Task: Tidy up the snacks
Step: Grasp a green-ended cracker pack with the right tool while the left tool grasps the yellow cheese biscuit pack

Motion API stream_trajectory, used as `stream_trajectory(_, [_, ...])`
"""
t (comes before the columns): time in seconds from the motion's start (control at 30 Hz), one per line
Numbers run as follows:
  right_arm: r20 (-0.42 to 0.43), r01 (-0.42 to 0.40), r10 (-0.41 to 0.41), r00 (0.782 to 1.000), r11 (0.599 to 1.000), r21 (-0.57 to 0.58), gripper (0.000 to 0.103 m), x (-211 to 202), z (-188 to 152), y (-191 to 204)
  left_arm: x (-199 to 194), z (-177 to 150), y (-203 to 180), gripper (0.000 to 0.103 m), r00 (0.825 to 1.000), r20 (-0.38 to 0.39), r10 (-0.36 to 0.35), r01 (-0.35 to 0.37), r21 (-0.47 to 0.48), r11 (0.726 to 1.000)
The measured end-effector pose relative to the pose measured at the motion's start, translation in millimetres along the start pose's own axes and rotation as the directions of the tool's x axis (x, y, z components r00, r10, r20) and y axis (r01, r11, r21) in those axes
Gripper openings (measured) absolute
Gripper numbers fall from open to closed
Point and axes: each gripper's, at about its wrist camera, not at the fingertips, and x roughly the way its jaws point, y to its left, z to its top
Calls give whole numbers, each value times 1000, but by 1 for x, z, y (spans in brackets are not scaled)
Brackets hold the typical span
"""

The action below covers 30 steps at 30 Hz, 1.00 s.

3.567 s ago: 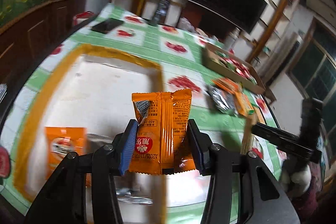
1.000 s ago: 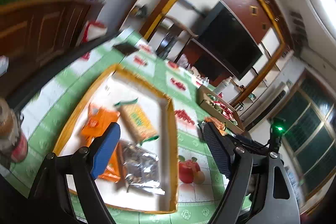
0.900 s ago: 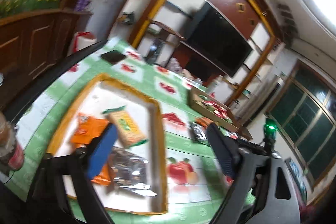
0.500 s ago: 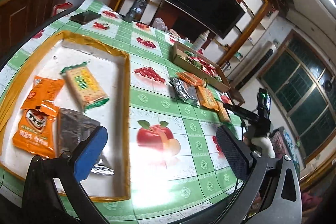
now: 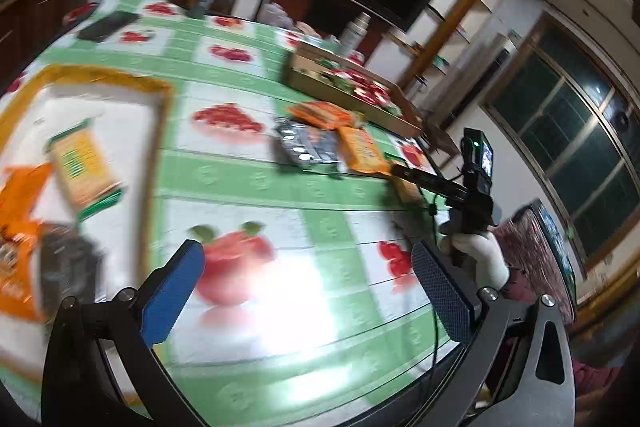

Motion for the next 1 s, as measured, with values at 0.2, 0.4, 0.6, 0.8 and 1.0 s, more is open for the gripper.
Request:
stream_trajectory(0.2, [7, -42, 42, 999, 990, 137, 49, -8, 1, -30, 60, 27, -62, 103, 998, -47, 38, -29, 174, 984])
stream_trajectory(0.4, [14, -134, 135, 991, 955, 263, 49, -13, -1, -51, 157, 66, -106, 103, 987, -136, 84, -46, 260, 964])
stream_trajectory(0.6, [30, -162, 163, 986, 917, 363, 49, -18, -3, -73, 221, 88, -111, 96, 964, -227, 137, -72, 273, 959])
stream_trajectory(0.8, [34, -187, 190, 981, 897, 400, 49, -18, -4, -77, 260, 96, -117, 96, 938, -252, 237, -150, 323, 935])
stream_trajectory(1.0, [35, -183, 185, 982, 897, 402, 49, -17, -4, -75, 280, 82, -116, 84, 925, -225, 307, -204, 388, 899])
